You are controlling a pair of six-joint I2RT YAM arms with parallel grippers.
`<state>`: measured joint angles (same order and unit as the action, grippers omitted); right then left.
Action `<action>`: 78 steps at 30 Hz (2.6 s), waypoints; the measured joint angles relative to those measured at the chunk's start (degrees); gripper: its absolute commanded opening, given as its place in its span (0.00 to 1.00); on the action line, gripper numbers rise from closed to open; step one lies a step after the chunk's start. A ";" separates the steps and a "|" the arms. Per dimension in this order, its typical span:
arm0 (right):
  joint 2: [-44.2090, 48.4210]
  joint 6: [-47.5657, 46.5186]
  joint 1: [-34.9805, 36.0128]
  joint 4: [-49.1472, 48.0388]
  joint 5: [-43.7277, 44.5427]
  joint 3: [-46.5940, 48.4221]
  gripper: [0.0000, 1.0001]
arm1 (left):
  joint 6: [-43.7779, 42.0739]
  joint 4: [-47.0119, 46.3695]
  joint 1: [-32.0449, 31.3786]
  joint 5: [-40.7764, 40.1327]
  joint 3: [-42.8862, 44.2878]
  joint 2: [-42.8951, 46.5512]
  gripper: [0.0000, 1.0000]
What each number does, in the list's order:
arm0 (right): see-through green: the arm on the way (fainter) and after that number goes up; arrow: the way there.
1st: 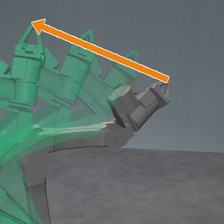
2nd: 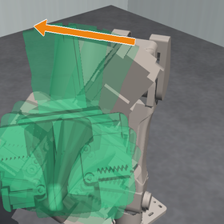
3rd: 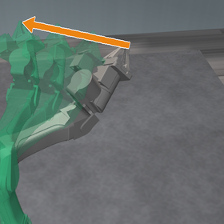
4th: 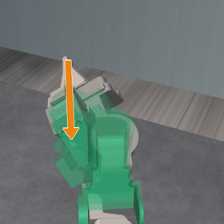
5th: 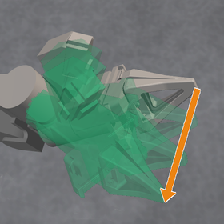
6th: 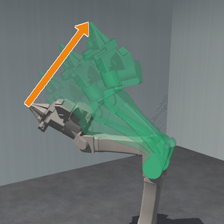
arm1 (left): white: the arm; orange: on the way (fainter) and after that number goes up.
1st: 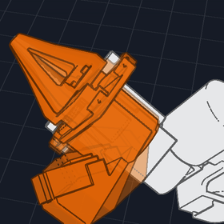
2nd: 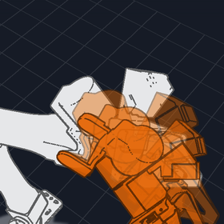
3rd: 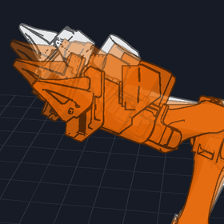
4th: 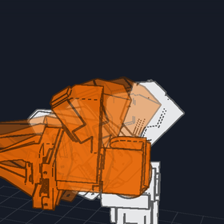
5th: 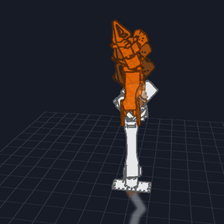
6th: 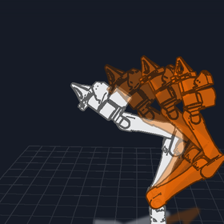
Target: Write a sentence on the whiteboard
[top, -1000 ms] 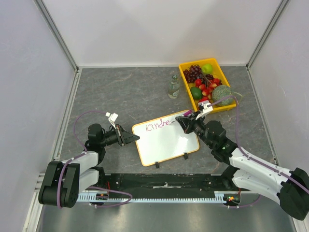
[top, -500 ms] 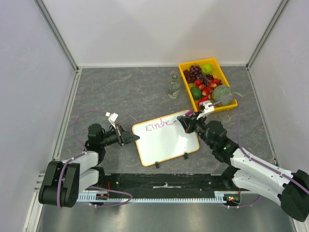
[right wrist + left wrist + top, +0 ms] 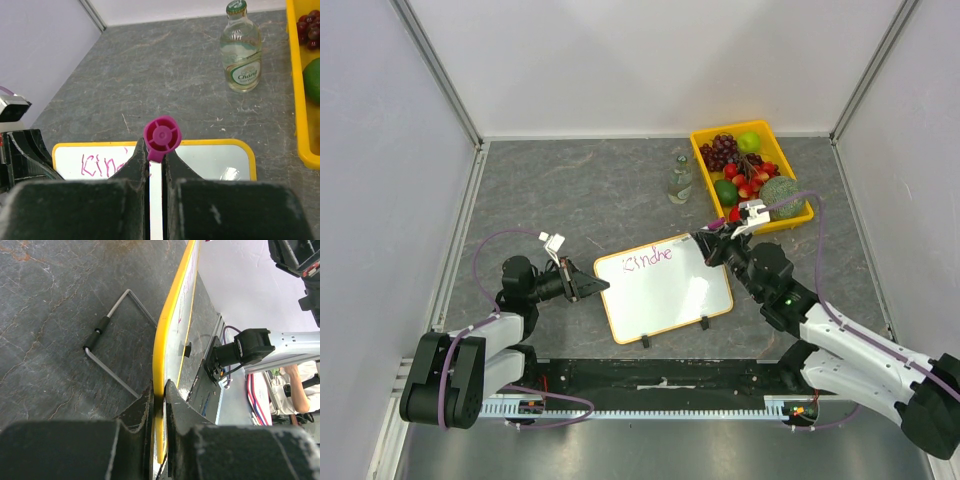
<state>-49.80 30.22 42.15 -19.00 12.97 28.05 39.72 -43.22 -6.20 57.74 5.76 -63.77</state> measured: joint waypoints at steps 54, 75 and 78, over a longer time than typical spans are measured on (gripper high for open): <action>0.76 -1.03 -0.04 1.25 -3.28 -3.32 0.00 | 0.00 -0.17 0.02 0.02 0.02 -0.28 0.02; 2.19 1.29 -2.58 0.92 -2.67 -3.23 0.00 | 0.00 -0.20 0.02 0.44 0.07 -0.35 0.02; 2.16 1.29 -3.45 1.14 -2.32 -3.23 0.00 | 0.00 -0.22 0.02 0.44 0.09 -0.35 0.02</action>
<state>-47.64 31.51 38.70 -17.87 10.66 24.82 39.72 -43.44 -6.17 58.17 5.85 -64.12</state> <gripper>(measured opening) 0.066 0.146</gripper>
